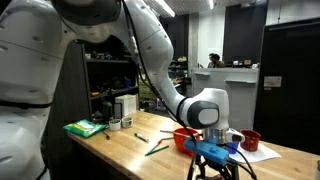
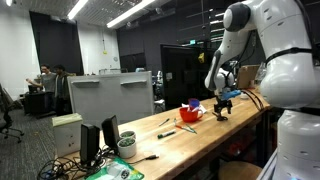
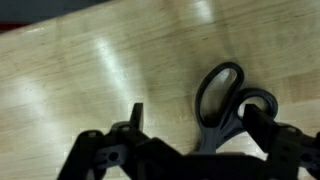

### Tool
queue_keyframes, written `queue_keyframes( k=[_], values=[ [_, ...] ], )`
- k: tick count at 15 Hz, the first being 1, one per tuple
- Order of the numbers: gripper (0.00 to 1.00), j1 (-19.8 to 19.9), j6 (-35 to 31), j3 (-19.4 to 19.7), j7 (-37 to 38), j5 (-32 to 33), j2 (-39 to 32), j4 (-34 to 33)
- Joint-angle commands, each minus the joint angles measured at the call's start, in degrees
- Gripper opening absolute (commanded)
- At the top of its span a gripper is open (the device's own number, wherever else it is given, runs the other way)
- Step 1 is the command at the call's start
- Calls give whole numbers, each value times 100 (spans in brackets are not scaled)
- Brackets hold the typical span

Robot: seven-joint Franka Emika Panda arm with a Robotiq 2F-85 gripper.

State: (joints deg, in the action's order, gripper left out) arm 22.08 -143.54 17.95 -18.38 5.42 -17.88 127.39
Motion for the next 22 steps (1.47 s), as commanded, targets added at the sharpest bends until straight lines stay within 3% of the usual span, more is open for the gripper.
queue_keyframes(
  k=[1,11,13,14,19,22],
  values=[
    [100,-67,-112,36,495,53,41,102],
    [100,-139,-226,66,1114,106,34,104],
    [86,-151,-242,72,1157,119,26,102],
    [68,-152,-253,74,1175,121,26,107],
    [29,-178,-394,92,1176,180,91,179],
    [24,-215,-454,119,1210,280,102,201]
  ],
)
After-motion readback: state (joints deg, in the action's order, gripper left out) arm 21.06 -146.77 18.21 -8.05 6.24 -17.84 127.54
